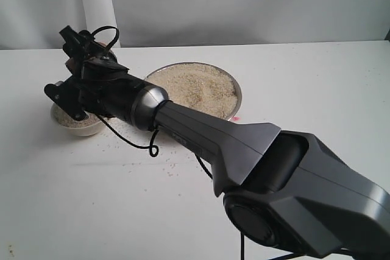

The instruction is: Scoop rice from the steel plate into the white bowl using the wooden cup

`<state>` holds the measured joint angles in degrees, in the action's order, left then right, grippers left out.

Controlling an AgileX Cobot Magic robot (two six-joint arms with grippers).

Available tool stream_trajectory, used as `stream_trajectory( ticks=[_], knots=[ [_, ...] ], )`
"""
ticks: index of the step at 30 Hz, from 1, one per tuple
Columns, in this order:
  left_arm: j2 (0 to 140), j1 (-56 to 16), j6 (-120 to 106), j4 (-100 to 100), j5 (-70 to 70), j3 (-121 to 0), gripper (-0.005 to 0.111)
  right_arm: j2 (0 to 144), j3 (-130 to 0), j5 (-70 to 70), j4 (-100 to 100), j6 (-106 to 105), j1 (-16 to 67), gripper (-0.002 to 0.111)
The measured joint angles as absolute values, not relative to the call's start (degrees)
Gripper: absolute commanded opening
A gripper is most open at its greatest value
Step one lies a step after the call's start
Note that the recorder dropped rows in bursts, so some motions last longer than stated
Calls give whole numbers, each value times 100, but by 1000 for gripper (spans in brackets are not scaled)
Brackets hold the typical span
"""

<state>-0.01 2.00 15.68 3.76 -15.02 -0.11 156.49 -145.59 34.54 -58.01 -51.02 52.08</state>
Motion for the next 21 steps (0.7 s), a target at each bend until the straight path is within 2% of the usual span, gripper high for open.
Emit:
stream_trajectory(
  ticks=[8,21],
  knots=[
    [-1,200,1568,376,-1502,-11,0,15473,-13632,3430,-7126,-4771,5208,0],
    [-1,200,1568,376,-1502,-11,0,15108,-13576,2929,-7671,-4045,5324,0]
  ],
)
